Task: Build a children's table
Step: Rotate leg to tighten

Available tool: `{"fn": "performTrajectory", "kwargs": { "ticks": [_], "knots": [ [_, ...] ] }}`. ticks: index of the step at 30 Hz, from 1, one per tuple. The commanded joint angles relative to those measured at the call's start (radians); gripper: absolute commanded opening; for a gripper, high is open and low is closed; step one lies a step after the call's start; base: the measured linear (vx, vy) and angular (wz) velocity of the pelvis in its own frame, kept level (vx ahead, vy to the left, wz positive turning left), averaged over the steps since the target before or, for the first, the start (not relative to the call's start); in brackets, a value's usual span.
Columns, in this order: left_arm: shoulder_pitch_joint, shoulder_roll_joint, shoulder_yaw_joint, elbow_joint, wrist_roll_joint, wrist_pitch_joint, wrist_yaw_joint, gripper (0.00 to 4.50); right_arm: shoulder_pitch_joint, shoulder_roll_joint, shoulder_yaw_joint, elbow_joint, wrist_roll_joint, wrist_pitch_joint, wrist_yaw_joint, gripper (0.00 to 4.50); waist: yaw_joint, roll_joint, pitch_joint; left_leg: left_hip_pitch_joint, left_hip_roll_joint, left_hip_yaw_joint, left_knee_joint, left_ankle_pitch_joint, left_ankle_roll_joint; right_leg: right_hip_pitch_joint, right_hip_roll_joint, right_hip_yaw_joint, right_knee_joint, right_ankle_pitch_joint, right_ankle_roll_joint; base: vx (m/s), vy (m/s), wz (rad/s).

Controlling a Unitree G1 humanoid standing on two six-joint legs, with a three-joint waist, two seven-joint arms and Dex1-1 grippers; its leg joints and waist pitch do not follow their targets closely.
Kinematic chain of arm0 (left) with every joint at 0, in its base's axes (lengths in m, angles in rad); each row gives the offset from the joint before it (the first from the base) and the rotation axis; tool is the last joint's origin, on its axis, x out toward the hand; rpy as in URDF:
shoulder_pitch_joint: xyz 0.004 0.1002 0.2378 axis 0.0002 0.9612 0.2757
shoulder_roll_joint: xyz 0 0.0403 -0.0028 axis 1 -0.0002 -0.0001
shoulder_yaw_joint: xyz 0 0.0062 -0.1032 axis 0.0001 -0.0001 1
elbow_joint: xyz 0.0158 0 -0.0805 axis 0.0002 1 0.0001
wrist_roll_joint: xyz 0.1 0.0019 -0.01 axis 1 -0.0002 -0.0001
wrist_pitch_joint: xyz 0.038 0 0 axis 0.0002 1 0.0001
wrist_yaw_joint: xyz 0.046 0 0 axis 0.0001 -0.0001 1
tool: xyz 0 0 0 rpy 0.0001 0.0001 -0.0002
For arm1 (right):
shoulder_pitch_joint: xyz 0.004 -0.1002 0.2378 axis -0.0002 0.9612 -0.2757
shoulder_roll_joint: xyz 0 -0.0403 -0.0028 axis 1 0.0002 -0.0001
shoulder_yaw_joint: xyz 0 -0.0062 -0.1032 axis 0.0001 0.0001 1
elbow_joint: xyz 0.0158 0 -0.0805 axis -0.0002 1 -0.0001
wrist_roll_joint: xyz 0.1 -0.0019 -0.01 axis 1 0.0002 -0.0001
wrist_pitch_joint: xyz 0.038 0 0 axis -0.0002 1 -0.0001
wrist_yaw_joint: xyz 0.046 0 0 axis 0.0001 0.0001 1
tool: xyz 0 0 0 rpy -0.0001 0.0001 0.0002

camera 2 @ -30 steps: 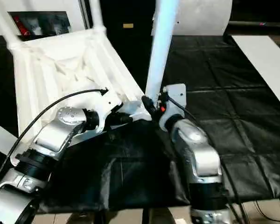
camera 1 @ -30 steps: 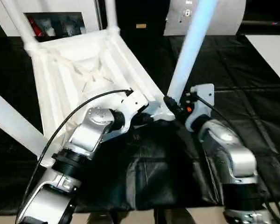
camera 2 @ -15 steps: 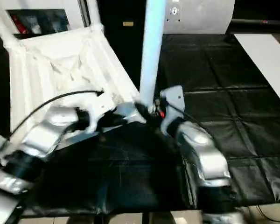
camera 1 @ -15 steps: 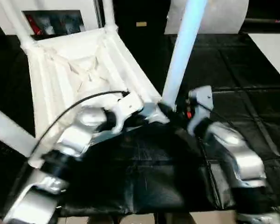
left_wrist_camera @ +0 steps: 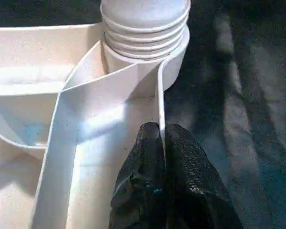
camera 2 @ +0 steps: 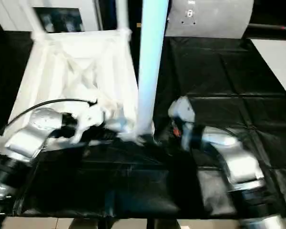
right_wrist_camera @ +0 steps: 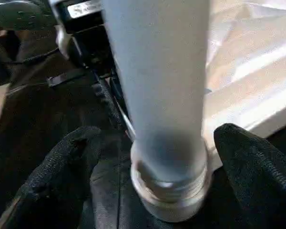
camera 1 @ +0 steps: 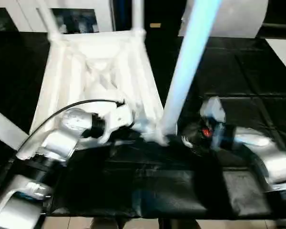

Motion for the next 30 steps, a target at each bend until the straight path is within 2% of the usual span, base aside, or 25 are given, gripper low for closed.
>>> {"fn": "performTrajectory", "kwargs": {
  "ticks": [1,10,15,19,24,26,27,29,30],
  "knots": [
    [0.003,0.005,-0.051,-0.021,0.000,-0.035,-0.066,0.00,-0.012,-0.015,0.010,0.009,0.024,0.004,0.053,3.70,-0.002,-0.005,-0.097,0.020,0.059,-0.018,-0.063,-0.141,0.101,0.063,-0.091,0.060,-0.068,-0.271,-0.239,0.000,0.000,0.00],
    [0.007,0.019,-0.052,-0.018,0.000,-0.058,-0.096,0.00,-0.038,-0.032,0.033,0.048,0.038,0.001,0.124,2.90,0.001,-0.009,-0.100,0.019,0.059,-0.019,-0.063,-0.142,0.086,0.063,-0.092,0.060,-0.069,-0.298,-0.227,0.000,0.000,0.00],
    [0.007,0.021,-0.052,-0.015,0.000,-0.068,-0.105,0.00,-0.057,-0.028,0.039,0.074,0.035,-0.001,0.141,2.58,0.001,-0.007,-0.104,0.018,0.058,-0.018,-0.061,-0.121,0.094,0.064,-0.090,0.059,-0.064,-0.261,-0.238,0.000,0.000,0.00],
    [0.003,0.020,-0.051,-0.008,0.002,-0.072,-0.107,0.00,-0.062,-0.023,0.046,0.085,0.032,-0.003,0.146,2.14,0.002,-0.008,-0.104,0.017,0.058,-0.018,-0.060,-0.116,0.098,0.065,-0.090,0.058,-0.063,-0.253,-0.239,0.000,0.000,0.00],
    [0.002,0.021,-0.048,-0.006,0.001,-0.066,-0.102,0.00,-0.053,-0.013,0.049,0.072,0.041,0.015,0.142,1.98,0.001,-0.009,-0.099,0.018,0.058,-0.019,-0.062,-0.138,0.090,0.063,-0.090,0.058,-0.068,-0.298,-0.229,0.000,0.000,0.00],
    [0.002,0.015,-0.049,-0.014,0.015,-0.030,-0.071,0.00,-0.036,0.015,0.052,0.043,0.041,0.041,0.089,1.95,0.002,-0.001,-0.096,0.018,0.058,-0.020,-0.064,-0.145,0.084,0.062,-0.090,0.058,-0.070,-0.310,-0.224,0.000,0.000,0.00],
    [0.002,0.012,-0.050,-0.017,0.020,-0.018,-0.060,0.00,-0.031,0.022,0.054,0.034,0.038,0.045,0.073,1.95,0.001,-0.005,-0.094,0.019,0.058,-0.020,-0.065,-0.151,0.080,0.060,-0.090,0.058,-0.072,-0.317,-0.221,0.000,0.000,0.00],
    [-0.015,-0.031,-0.030,-0.010,0.031,0.053,0.030,0.00,-0.021,0.068,0.053,0.017,0.002,0.050,-0.037,1.94,-0.001,-0.005,-0.091,0.021,0.057,-0.023,-0.067,-0.170,0.066,0.060,-0.092,0.057,-0.076,-0.360,-0.211,0.000,0.000,0.00],
    [-0.024,-0.061,-0.013,-0.008,0.028,0.089,0.079,0.00,-0.016,0.096,0.050,0.007,-0.012,0.062,-0.098,1.94,-0.006,-0.006,-0.084,0.023,0.057,-0.022,-0.070,-0.187,0.051,0.055,-0.090,0.058,-0.080,-0.403,-0.202,0.000,0.000,0.00]
  ]
}}
